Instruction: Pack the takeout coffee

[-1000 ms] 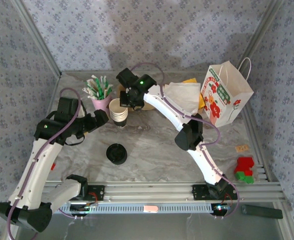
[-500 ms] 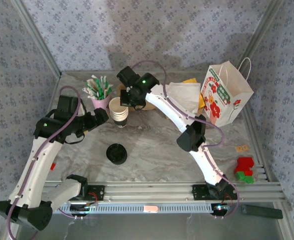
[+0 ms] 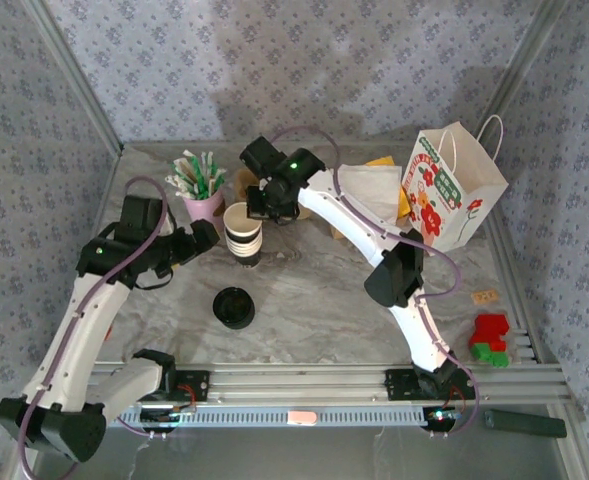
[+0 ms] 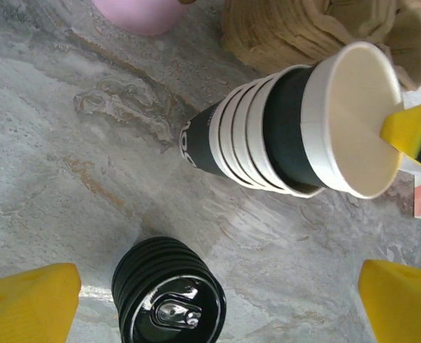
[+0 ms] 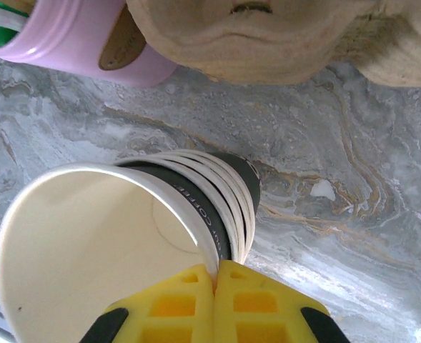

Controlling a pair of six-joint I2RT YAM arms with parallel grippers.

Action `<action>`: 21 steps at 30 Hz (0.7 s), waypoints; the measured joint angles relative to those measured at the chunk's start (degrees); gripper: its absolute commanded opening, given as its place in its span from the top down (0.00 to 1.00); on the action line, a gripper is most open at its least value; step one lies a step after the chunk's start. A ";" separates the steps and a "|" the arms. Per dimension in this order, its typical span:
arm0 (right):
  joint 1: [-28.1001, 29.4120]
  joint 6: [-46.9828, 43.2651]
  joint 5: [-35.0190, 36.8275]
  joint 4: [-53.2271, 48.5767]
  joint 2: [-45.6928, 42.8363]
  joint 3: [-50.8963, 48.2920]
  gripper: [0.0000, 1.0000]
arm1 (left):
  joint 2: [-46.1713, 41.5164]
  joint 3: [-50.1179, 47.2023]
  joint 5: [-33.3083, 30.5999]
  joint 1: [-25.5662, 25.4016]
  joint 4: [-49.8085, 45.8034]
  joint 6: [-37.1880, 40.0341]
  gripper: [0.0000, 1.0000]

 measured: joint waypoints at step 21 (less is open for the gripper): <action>-0.22 1.03 -1.01 0.90 -5.29 0.04 0.98 | -2.21 -4.96 4.96 5.68 5.62 -1.51 0.00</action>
